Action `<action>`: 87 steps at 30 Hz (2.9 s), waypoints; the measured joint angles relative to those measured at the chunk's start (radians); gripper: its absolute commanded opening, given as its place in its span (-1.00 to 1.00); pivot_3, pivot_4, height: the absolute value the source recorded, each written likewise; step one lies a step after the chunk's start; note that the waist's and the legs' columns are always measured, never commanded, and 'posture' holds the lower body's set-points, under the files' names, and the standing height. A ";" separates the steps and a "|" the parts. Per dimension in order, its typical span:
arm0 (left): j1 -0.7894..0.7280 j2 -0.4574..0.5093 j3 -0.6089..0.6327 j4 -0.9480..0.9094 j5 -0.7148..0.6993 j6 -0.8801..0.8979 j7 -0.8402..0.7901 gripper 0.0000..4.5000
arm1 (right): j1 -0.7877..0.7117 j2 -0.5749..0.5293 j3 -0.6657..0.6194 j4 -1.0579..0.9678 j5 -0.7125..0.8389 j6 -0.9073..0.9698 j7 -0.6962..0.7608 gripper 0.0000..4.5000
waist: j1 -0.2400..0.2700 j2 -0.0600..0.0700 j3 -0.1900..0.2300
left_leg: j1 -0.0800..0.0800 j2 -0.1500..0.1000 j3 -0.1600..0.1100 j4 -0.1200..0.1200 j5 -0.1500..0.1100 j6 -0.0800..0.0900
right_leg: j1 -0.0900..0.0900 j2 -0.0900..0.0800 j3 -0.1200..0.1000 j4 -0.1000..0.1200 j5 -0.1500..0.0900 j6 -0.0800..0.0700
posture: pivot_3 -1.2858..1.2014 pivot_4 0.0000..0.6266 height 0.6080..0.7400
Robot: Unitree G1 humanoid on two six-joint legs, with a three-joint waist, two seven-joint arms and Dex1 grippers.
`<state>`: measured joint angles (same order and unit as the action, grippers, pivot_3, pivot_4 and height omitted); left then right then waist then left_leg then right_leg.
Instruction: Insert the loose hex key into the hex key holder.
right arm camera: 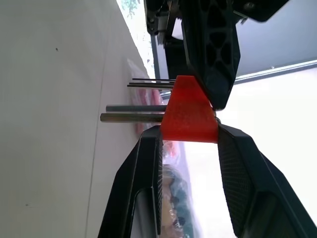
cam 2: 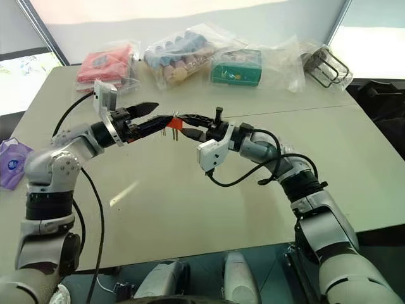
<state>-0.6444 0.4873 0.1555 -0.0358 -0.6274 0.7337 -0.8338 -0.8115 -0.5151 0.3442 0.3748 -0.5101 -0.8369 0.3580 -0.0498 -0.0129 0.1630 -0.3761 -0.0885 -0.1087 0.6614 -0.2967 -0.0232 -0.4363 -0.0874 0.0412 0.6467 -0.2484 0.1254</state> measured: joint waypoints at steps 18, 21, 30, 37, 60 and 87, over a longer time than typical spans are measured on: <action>-0.028 0.065 -0.031 0.030 -0.089 0.068 -0.165 1.00 | -0.035 -0.023 -0.016 -0.082 0.053 -0.031 0.021 -0.55 | 0.007 -0.001 0.001 | 0.000 0.000 0.000 0.001 0.000 0.000 | 0.001 0.000 0.000 0.000 0.000 0.000 | 0.03 -0.52 1.00; -0.031 0.077 -0.023 0.030 -0.103 0.068 -0.166 1.00 | -0.038 -0.031 -0.017 -0.058 0.053 -0.054 0.021 -0.55 | 0.007 -0.001 0.001 | 0.000 -0.001 0.000 0.001 0.000 0.000 | 0.001 0.000 0.000 0.000 0.000 0.000 | 0.03 -0.52 1.00; -0.045 0.082 -0.020 0.030 -0.131 0.072 -0.170 -0.28 | -0.038 -0.052 -0.017 -0.029 0.052 -0.084 0.026 -0.55 | 0.006 -0.001 0.001 | 0.000 0.000 0.000 0.001 0.000 0.000 | 0.001 0.000 0.000 0.000 0.000 0.000 | 0.03 -0.52 1.00; -0.047 0.081 -0.028 0.024 -0.147 0.071 -0.191 -0.99 | -0.040 -0.055 -0.026 -0.013 0.055 -0.073 0.028 -0.55 | 0.007 -0.001 0.001 | 0.000 0.000 0.000 0.001 0.000 0.000 | 0.001 0.000 0.000 0.000 0.000 0.000 | 0.03 -0.52 1.00; 0.001 0.041 -0.055 -0.064 -0.079 -0.037 -0.085 -1.00 | -0.031 -0.068 -0.041 -0.029 0.216 0.164 0.245 0.99 | 0.008 -0.001 0.001 | 0.000 0.000 -0.001 0.001 0.000 0.000 | 0.001 0.000 0.000 -0.001 0.000 0.000 | 0.03 -0.52 1.00; 0.140 -0.138 0.020 -0.216 -0.108 -0.202 0.189 -1.00 | -0.054 0.011 -0.138 0.191 0.502 1.408 0.532 0.60 | 0.035 -0.001 0.001 | -0.001 -0.001 0.001 0.003 0.000 0.001 | 0.002 -0.001 0.001 -0.003 0.000 0.000 | 0.03 -0.52 1.00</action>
<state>-0.5041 0.3491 0.1757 -0.2520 -0.7356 0.5321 -0.6447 -0.8653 -0.5037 0.2060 0.5659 -0.0079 0.5715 0.8900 -0.0146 -0.0135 0.1643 -0.3772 -0.0891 -0.1079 0.6648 -0.2969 -0.0226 -0.4338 -0.0887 0.0418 0.6436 -0.2483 0.1254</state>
